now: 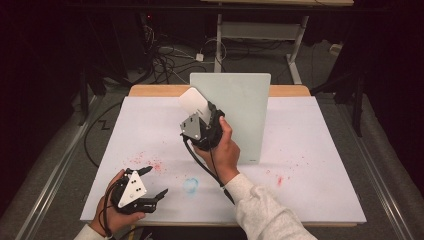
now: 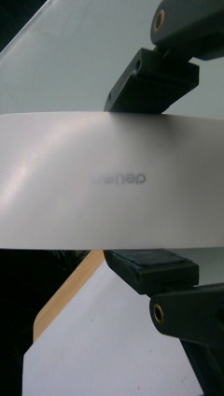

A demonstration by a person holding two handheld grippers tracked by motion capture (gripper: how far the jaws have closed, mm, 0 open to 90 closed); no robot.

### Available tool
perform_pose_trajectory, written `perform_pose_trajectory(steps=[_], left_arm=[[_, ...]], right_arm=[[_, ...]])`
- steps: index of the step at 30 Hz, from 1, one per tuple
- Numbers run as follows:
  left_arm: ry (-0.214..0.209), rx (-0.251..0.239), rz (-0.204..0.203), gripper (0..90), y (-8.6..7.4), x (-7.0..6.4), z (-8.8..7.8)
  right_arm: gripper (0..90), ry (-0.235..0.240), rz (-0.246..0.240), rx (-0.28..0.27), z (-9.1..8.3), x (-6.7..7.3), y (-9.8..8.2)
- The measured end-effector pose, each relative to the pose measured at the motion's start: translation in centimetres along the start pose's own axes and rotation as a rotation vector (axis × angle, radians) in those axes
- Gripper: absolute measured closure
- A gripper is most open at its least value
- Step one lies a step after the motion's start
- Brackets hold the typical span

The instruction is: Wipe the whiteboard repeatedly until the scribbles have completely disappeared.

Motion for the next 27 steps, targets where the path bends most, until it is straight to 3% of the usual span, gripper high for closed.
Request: perform_pose_trajectory(steps=[2, 8, 15, 20, 23, 27], left_arm=[[0.000, 0.002, 0.000, 17.8, 0.0, 0.0, 0.0], [0.002, 0.006, 0.000, 17.8, -0.1, 0.0, 0.0], [0.006, 0.012, 0.002, 17.8, -0.1, 0.0, 0.1], [0.007, 0.016, 0.004, 17.8, -0.1, -0.1, 0.2], [0.005, 0.016, 0.003, 17.8, -0.1, -0.1, 0.2], [0.002, 0.015, 0.004, 17.8, -0.1, 0.0, 0.2]], right_arm=[[31.2, -0.032, 0.008, -0.001, 0.1, -1.0, 0.0], [31.3, -0.059, 0.115, 0.008, 0.0, -5.5, -1.1], [31.2, -0.103, 0.220, 0.028, -0.4, -9.9, -4.0], [31.2, -0.104, 0.317, 0.044, -0.6, -12.4, -5.8], [31.2, -0.105, 0.378, 0.042, -0.6, -13.4, -6.4], [31.3, -0.106, 0.385, 0.038, -0.6, -12.9, -6.1]])
Point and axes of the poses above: each handheld gripper's, and its own axes: z roughly forward along the jaws, y roughly out of its top, x roughly to its left, the point moved 5 cm from there along z, roughly forward along the jaws, and after that the axes turned 7 degrees about x, right-handed, at the moved point
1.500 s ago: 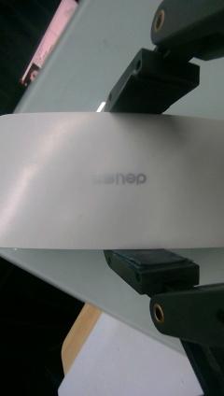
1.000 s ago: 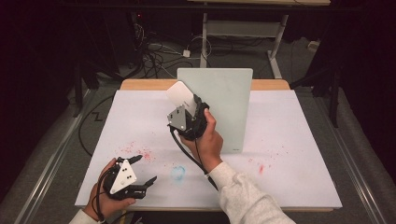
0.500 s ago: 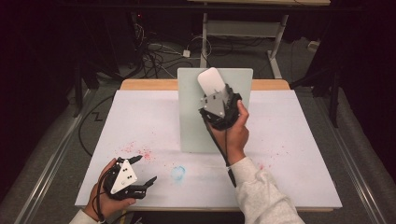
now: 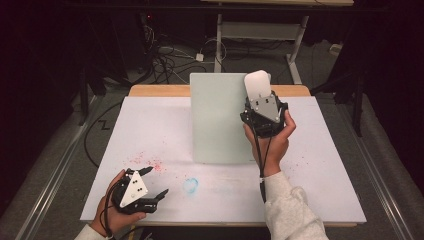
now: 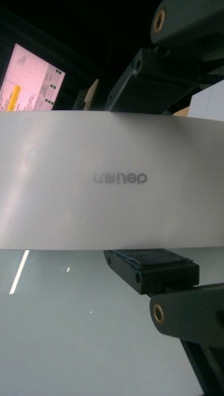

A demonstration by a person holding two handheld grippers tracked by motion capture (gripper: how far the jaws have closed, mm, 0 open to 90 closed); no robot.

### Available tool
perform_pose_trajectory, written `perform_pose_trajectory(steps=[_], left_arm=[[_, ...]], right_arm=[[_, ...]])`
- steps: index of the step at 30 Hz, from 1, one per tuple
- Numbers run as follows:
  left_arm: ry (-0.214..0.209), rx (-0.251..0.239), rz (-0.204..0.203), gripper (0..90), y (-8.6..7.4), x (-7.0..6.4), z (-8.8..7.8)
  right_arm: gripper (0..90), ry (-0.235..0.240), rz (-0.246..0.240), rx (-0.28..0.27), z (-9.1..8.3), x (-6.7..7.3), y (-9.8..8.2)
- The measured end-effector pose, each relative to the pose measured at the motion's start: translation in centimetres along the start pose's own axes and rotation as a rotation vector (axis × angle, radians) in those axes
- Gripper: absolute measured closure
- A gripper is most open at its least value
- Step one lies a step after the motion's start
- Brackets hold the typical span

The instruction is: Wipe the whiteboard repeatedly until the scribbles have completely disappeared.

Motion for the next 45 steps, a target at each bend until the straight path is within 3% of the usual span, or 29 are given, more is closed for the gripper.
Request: perform_pose_trajectory(steps=[11, 14, 17, 24, 30, 35, 40, 45], left_arm=[[-0.001, -0.002, 0.001, 17.8, 0.0, 0.0, 0.0], [0.002, -0.005, -0.001, 17.8, 0.0, 0.0, -0.1], [0.004, -0.005, 0.001, 17.8, 0.0, 0.0, -0.2], [0.006, 0.004, 0.003, 17.8, 0.0, 0.0, 0.0], [0.009, 0.012, 0.007, 17.8, 0.0, -0.1, 0.1], [0.009, 0.013, 0.005, 17.8, 0.0, 0.0, 0.2], [0.008, 0.013, 0.007, 17.9, 0.0, -0.1, 0.2], [0.008, 0.013, 0.007, 17.9, 0.0, -0.1, 0.1]], right_arm=[[31.3, 0.070, -0.134, -0.017, -0.4, 5.9, 1.5], [31.3, 0.053, -0.146, -0.025, -0.3, 6.7, 1.8], [31.2, 0.073, -0.140, -0.024, -0.3, 6.1, 1.9], [31.3, 0.021, -0.089, 0.001, -0.1, 1.7, 1.1], [31.2, -0.009, -0.066, 0.013, -0.1, -0.4, -0.3], [31.2, -0.001, -0.062, 0.020, -0.2, -0.6, -1.8], [31.3, 0.005, -0.083, 0.024, -0.4, 0.3, -3.1], [31.2, 0.010, -0.079, 0.024, -0.3, -0.4, -2.4]])
Point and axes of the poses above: each handheld gripper's, and its own axes: z roughly forward along the jaws, y roughly out of its top, x roughly to its left, the point moved 5 cm from there along z, roughly forward along the jaws, and after that the axes turned 7 degrees about x, right-handed, at the moved point
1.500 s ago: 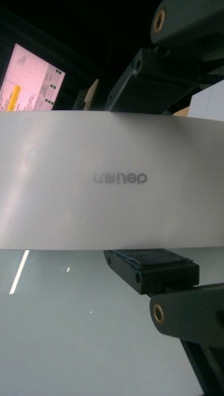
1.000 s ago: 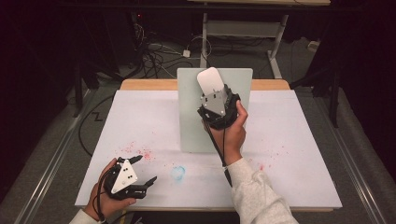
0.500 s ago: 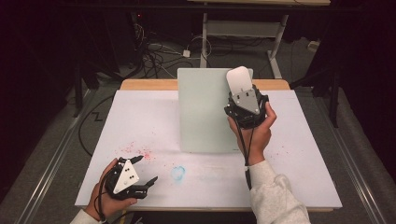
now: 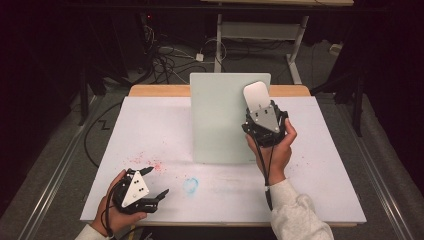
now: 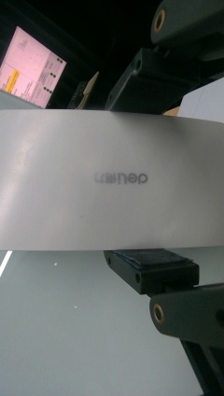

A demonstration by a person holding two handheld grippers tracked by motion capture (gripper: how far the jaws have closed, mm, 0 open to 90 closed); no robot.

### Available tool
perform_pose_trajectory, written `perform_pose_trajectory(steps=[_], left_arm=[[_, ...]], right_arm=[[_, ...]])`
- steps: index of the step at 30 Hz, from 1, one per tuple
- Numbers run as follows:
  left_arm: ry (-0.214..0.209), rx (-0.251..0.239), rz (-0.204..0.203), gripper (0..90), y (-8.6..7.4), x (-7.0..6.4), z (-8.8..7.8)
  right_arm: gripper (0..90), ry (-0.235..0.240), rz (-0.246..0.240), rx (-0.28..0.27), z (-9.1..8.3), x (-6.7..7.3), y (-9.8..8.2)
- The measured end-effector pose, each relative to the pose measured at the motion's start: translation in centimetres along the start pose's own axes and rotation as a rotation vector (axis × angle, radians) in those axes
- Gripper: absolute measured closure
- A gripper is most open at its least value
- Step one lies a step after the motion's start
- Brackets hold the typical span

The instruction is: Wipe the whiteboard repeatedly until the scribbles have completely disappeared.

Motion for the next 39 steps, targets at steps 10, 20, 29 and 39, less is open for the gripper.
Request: perform_pose_trajectory(steps=[10, 20, 29, 39], left_arm=[[-0.002, 0.000, 0.000, 17.9, 0.0, 0.0, 0.1], [0.004, 0.001, 0.005, 17.9, 0.0, 0.0, -0.1], [0.006, 0.004, 0.011, 17.9, 0.2, -0.1, 0.1], [0.011, 0.002, 0.009, 17.9, 0.2, -0.1, 0.0]], right_arm=[[31.2, -0.004, -0.018, -0.018, 0.1, -0.4, 0.7], [31.2, 0.042, -0.175, -0.003, -0.5, 3.8, -2.7], [31.2, 0.111, -0.327, 0.085, -1.3, 5.7, -10.1], [31.2, 0.143, -0.406, 0.134, -1.7, 6.6, -13.1]])
Point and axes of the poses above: each handheld gripper's, and its own axes: z roughly forward along the jaws, y roughly out of its top, x roughly to its left, the point moved 5 cm from there along z, roughly forward along the jaws, and after that the axes turned 7 degrees about x, right-handed, at the moved point
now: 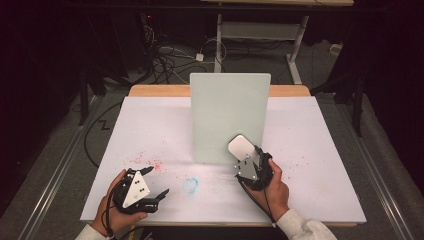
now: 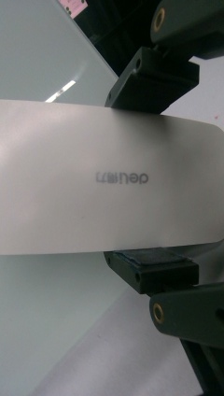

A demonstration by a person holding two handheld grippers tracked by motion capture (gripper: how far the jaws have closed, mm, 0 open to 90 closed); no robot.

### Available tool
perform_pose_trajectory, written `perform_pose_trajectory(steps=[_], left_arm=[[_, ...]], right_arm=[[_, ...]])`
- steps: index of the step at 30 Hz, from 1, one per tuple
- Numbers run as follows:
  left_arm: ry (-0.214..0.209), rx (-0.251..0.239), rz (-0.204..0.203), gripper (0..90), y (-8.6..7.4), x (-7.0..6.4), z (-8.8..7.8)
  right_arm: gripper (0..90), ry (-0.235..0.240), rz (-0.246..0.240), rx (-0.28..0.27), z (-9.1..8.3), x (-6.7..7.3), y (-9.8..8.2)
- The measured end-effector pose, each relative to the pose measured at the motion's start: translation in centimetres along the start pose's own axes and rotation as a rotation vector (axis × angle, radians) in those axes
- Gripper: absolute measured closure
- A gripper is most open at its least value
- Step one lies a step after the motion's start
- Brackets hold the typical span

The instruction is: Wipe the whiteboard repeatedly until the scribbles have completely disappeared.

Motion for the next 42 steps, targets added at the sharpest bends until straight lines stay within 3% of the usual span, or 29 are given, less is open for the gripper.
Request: perform_pose_trajectory(steps=[2, 5, 9, 14, 21, 27, 33, 42], left_arm=[[0.002, -0.002, 0.002, 17.9, 0.0, 0.0, 0.0], [0.002, -0.005, -0.004, 17.9, 0.0, 0.1, 0.0], [-0.001, -0.001, -0.008, 17.9, 0.0, 0.3, 0.1], [-0.006, -0.001, -0.003, 17.9, 0.0, 0.3, 0.2], [-0.008, -0.004, -0.004, 17.9, 0.0, 0.3, 0.2], [-0.010, -0.003, -0.011, 17.9, -0.1, 0.4, 0.2], [-0.011, 0.000, -0.009, 17.9, -0.1, 0.4, 0.3], [-0.009, 0.000, -0.013, 17.9, -0.2, 0.5, 0.4]], right_arm=[[31.2, 0.005, -0.003, -0.002, -0.1, 0.0, 0.0], [31.2, 0.070, 0.026, -0.032, -0.4, -0.5, 0.3], [31.2, 0.083, 0.044, -0.059, -0.9, -1.2, 0.9], [31.2, 0.064, 0.066, -0.091, -1.4, -2.1, 2.1], [31.2, 0.071, 0.044, -0.119, -2.0, -1.6, 2.9], [31.2, 0.159, 0.015, -0.156, -3.4, -1.0, 3.2], [31.2, 0.294, -0.032, -0.180, -5.1, -0.8, 3.4], [31.2, 0.443, -0.122, -0.156, -6.7, -0.4, 2.6]])
Point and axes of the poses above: each handheld gripper's, and its own axes: z roughly forward along the jaws, y roughly out of its top, x roughly to its left, the point moved 5 cm from there along z, roughly forward along the jaws, and after that the axes turned 7 degrees about x, right-handed, at the moved point
